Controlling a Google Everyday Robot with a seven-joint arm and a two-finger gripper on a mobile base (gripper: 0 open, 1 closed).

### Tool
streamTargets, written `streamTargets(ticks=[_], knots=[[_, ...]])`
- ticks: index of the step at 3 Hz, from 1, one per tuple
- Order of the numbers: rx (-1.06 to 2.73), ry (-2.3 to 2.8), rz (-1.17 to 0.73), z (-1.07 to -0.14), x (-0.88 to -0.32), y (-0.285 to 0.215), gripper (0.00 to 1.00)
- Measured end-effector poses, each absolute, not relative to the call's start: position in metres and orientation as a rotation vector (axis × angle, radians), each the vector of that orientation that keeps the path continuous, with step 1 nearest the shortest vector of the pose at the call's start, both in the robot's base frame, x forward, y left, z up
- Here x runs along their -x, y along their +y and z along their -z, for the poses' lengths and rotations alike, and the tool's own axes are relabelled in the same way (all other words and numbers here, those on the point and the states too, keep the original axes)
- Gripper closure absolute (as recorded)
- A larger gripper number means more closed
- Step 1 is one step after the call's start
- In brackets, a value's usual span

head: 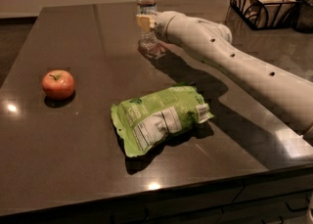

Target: Place water bottle upright

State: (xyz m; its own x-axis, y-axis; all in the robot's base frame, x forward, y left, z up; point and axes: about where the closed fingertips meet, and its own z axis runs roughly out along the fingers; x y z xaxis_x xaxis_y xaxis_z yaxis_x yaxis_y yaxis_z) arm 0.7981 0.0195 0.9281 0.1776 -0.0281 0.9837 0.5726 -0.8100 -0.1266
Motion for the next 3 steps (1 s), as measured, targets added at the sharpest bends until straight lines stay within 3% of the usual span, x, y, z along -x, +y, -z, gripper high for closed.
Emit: streamTargets(ticks=[3], knots=[[2.029, -0.394, 1.799, -0.923, -0.805, -0.013, 1.00]])
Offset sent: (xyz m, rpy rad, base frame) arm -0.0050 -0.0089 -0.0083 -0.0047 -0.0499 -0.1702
